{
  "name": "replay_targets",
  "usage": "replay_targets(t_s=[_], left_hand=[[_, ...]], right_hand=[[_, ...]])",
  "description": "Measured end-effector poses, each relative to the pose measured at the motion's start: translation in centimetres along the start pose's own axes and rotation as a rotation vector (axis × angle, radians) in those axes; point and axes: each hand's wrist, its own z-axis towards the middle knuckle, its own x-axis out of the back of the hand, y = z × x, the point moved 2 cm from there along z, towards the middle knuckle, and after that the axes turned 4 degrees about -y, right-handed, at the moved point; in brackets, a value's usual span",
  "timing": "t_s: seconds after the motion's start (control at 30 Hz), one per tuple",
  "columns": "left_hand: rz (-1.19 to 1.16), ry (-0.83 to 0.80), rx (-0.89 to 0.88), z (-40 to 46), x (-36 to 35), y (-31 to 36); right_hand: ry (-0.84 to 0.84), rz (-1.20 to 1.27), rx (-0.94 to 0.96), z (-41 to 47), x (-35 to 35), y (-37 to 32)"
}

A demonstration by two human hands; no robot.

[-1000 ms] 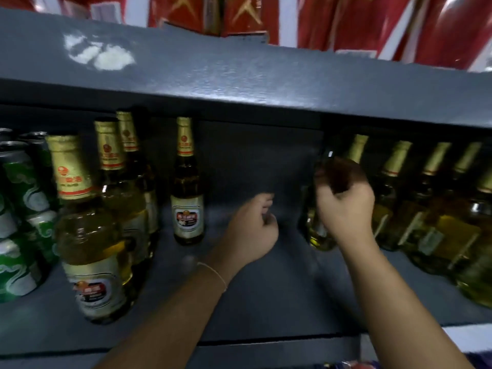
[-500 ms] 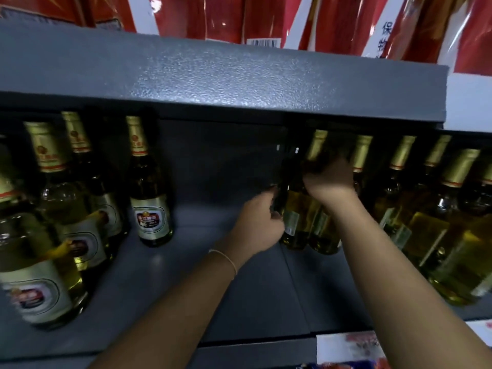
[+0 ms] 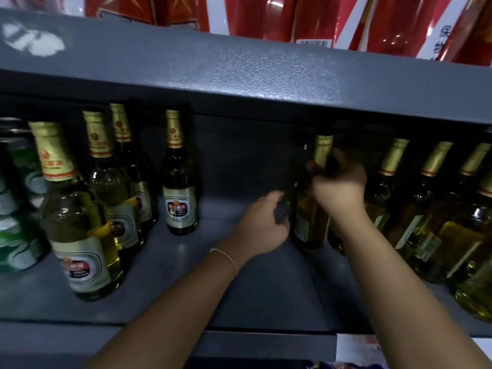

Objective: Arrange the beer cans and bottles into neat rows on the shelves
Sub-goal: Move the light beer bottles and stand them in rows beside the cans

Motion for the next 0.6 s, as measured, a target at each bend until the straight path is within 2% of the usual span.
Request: replay_targets(t_s=[0.13,0.33,0.47,0.6], left_hand=[[-0.052,0.006,0.014,-1.3,2.2,-1.1],[-0.294,-0.048,0.013,-4.2,6.0,-3.4],[-0.366,-0.050,0.043,-7.1,8.7,-5.6],[-0.416,0.021,0.072,-9.8,10.6,-7.0]], right_hand=[[-0.042,0.164,0.068,-0.9,-1.2,-2.4],[-0.226,0.543,-0.016,-3.8,-4.5,-7.1],[-0.369,0.634,0.001,-6.0,-7.0,-9.8],[-0.494,0.724,0.021,-8.0,-9.1,-11.7]])
